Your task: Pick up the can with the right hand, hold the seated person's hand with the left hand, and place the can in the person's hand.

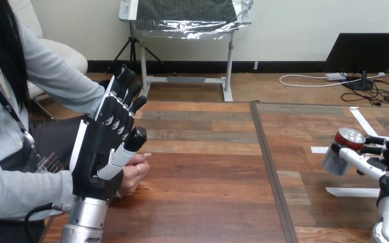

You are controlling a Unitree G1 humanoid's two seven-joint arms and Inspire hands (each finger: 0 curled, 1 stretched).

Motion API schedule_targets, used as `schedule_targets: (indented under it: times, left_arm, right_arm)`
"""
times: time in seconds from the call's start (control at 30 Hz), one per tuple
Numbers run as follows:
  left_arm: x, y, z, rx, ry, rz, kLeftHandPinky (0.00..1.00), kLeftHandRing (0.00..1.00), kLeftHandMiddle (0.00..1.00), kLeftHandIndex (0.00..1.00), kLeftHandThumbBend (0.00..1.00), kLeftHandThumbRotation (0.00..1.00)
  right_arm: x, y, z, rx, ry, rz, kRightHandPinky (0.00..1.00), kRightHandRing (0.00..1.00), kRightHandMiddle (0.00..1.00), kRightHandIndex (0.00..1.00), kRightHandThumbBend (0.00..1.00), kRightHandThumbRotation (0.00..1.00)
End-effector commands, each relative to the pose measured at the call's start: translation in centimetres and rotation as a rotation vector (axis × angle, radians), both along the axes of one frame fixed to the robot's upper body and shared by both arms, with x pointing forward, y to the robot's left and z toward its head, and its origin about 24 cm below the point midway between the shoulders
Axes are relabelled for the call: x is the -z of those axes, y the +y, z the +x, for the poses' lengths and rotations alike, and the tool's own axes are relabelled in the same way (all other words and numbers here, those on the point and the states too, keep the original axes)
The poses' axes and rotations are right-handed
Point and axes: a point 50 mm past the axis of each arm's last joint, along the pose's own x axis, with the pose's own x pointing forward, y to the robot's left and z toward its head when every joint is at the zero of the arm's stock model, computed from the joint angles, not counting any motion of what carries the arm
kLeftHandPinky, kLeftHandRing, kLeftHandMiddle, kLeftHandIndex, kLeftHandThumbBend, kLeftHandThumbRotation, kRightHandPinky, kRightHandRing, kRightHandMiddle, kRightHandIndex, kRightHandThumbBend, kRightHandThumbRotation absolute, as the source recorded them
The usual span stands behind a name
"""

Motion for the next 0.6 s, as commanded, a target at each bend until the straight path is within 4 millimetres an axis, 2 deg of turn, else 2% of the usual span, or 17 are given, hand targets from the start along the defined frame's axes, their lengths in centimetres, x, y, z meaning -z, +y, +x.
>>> schedule_targets:
  times: [0.0, 0.27, 0.57]
  left_arm:
    - [-1.7, -0.1, 1.4, 0.02, -0.068, 0.066, 0.92, 0.96, 0.97, 0.95, 1.0, 0.57]
    - [-2.2, 0.4, 1.5, -0.006, -0.092, 0.18, 0.92, 0.95, 0.96, 0.94, 1.0, 0.47]
    - [-3.3, 1.2, 1.7, -0.1, -0.144, 0.427, 0.84, 0.9, 0.92, 0.92, 1.0, 0.43]
  right_arm:
    - [-3.7, 0.7, 2.5, -0.043, -0.186, -0.027, 0.33, 0.39, 0.47, 0.5, 0.84, 0.0]
    - [-4.0, 1.0, 2.7, -0.064, -0.206, -0.048, 0.35, 0.4, 0.47, 0.5, 0.84, 0.0]
    - [-4.4, 1.5, 2.9, -0.1, -0.236, -0.071, 0.35, 0.4, 0.47, 0.5, 0.84, 0.0]
